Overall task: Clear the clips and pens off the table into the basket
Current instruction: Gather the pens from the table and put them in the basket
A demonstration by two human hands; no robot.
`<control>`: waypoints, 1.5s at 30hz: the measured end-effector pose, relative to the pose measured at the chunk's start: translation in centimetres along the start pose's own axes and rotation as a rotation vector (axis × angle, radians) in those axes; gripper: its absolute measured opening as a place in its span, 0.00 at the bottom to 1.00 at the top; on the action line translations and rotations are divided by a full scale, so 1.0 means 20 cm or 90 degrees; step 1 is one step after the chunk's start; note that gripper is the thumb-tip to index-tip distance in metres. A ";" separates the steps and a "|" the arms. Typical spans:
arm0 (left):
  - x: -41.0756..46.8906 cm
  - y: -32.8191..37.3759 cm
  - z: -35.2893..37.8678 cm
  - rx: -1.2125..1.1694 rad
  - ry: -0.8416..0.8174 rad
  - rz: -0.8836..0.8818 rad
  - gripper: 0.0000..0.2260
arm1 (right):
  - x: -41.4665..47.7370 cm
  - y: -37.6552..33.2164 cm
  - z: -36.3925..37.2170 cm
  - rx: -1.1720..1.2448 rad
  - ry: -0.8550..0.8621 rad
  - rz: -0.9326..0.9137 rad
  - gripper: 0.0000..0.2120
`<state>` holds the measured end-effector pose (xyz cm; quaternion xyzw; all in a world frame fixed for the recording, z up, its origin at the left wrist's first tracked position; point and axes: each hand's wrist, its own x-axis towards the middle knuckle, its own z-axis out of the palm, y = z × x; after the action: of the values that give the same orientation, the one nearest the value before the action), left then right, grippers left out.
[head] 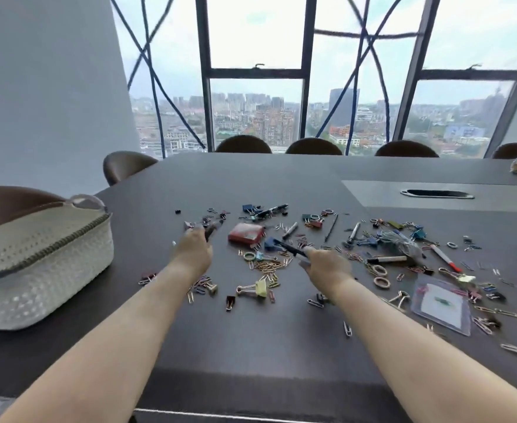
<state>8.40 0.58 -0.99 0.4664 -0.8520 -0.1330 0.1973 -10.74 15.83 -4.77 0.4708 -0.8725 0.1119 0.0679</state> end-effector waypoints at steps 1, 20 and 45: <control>0.03 -0.05 -0.01 0.006 0.005 -0.028 0.15 | 0.00 -0.02 0.01 0.001 -0.003 -0.004 0.13; 0.43 0.01 0.10 0.118 -0.150 0.006 0.15 | 0.39 0.15 -0.02 0.017 -0.072 -0.031 0.10; 0.19 0.80 0.44 0.002 -0.057 0.176 0.15 | 0.18 0.83 -0.08 -0.110 -0.126 0.092 0.15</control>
<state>-9.39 6.14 -1.35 0.3388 -0.9161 -0.1240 0.1747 -26.62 22.28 -4.56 0.4080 -0.9129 -0.0055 0.0137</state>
